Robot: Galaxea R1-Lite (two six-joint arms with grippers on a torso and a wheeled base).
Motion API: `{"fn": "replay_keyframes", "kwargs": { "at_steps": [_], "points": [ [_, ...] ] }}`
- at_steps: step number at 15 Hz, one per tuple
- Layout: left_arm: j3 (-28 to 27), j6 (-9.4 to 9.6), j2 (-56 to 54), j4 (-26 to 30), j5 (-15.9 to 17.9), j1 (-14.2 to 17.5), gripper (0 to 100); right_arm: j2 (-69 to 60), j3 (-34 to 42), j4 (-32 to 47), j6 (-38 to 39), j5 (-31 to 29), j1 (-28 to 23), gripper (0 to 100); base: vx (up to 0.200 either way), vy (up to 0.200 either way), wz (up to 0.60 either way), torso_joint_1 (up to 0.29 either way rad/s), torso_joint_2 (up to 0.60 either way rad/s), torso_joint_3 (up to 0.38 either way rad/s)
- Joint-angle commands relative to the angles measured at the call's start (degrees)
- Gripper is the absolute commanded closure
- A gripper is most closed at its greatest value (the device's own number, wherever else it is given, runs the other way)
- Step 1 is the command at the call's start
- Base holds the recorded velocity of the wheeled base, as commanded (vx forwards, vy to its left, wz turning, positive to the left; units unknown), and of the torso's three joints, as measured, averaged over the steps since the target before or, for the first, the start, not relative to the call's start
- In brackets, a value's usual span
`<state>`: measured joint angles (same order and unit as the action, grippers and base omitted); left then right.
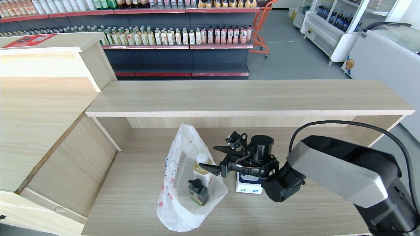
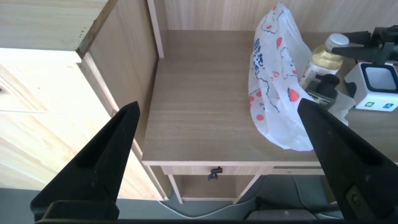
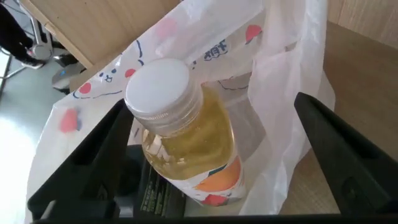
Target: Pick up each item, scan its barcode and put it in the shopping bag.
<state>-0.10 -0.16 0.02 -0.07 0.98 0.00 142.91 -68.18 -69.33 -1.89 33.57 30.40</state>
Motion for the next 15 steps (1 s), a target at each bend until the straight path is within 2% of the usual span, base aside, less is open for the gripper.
{"fn": "replay_keyframes", "kwargs": {
  "at_steps": [1,4,7,11,13,15],
  "points": [
    [0.01,-0.02,-0.02,-0.01,-0.01,0.00,0,-10.37,10.44,0.33,4.61,0.00,-0.96,0,0.000,0.000,0.00,0.000,0.00,0.000],
    [0.01,-0.02,-0.02,-0.01,-0.01,0.00,0,-20.21,21.69,2.79,7.51,-1.93,-4.74,0,0.000,0.000,0.00,0.000,0.00,0.000],
    [0.01,-0.02,-0.02,-0.01,-0.01,0.00,0,-28.39,29.07,3.94,11.03,-2.20,-10.10,0,0.000,0.000,0.00,0.000,0.00,0.000],
    [0.01,-0.02,-0.02,-0.01,-0.01,0.00,0,-53.88,41.64,11.50,10.50,-3.16,-14.23,0,0.000,0.000,0.00,0.000,0.00,0.000],
    [0.01,-0.02,-0.02,-0.01,-0.01,0.00,0,-67.59,49.37,15.19,6.46,-11.34,-16.08,0,0.000,0.000,0.00,0.000,0.00,0.000],
    [0.01,-0.02,-0.02,-0.01,-0.01,0.00,0,-81.65,58.95,24.06,0.48,-22.85,-18.89,0,0.000,0.000,0.00,0.000,0.00,0.000]
  ]
}}
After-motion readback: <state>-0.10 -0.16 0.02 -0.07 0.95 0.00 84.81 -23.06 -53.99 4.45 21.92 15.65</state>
